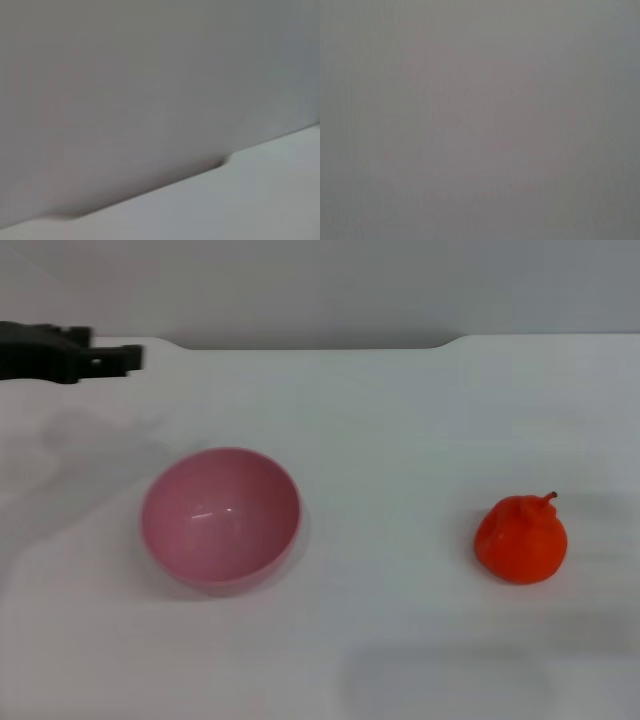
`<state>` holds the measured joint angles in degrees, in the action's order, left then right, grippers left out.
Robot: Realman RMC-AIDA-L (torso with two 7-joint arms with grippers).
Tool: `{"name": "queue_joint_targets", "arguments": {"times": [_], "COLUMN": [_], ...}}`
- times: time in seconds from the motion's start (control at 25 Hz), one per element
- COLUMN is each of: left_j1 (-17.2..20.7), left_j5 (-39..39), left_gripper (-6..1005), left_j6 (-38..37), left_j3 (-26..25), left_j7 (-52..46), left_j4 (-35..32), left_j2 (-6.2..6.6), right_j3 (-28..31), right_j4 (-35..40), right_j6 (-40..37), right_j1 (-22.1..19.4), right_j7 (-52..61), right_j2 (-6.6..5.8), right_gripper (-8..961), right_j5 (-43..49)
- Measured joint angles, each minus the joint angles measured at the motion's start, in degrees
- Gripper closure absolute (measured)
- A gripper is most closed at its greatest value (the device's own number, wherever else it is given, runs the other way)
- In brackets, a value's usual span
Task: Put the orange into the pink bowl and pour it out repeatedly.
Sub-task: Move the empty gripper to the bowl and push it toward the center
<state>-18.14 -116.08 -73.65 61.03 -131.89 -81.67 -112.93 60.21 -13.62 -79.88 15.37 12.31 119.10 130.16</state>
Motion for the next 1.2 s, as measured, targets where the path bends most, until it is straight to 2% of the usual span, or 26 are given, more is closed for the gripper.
{"name": "queue_joint_targets", "arguments": {"times": [0.08, 0.2, 0.36, 0.44, 0.68, 0.92, 0.96, 1.2], "left_j1": [-0.9, -2.5, -3.8, -3.9, -3.8, -3.4, -3.6, -3.1], "left_j5": [-7.1, -14.3, -21.0, -22.5, -22.9, -23.0, -23.0, -22.8], "left_gripper": [201, 201, 201, 201, 201, 201, 201, 201], "left_j6": [-2.0, -6.6, -13.3, -15.7, -17.3, -13.5, -11.1, -4.8], "left_j3": [-1.5, -1.6, 0.2, 1.9, 5.1, 7.3, 7.6, 9.3], "left_j7": [-2.3, -4.7, -4.1, -4.1, -5.9, -7.5, -7.8, -9.0], "left_j4": [-2.9, -5.8, -9.5, -11.2, -11.9, -8.6, -6.5, -3.6], "left_j2": [-0.89, -1.35, -3.80, -4.58, -4.84, -4.97, -5.01, -5.17], "right_j3": [0.0, 0.0, 0.0, 0.0, 0.0, 0.0, 0.0, 0.4], "right_j4": [0.1, 0.1, 0.1, 0.1, 0.6, 0.7, 0.7, 1.1], "right_j6": [0.0, 0.1, 0.0, 0.1, 0.1, 0.1, 0.1, -0.1], "right_j1": [0.1, 0.2, 0.2, 0.1, 0.2, 0.2, 0.2, -0.3], "right_j7": [0.0, 0.0, 0.0, 0.0, 0.0, 0.0, 0.0, 0.0], "right_j2": [-0.01, -0.02, -0.02, -0.02, 0.07, 0.08, 0.08, 0.05], "right_gripper": [277, 277, 277, 277, 278, 278, 278, 277], "right_j5": [0.0, 0.0, 0.0, 0.0, -0.1, -0.1, -0.1, -0.3]}}
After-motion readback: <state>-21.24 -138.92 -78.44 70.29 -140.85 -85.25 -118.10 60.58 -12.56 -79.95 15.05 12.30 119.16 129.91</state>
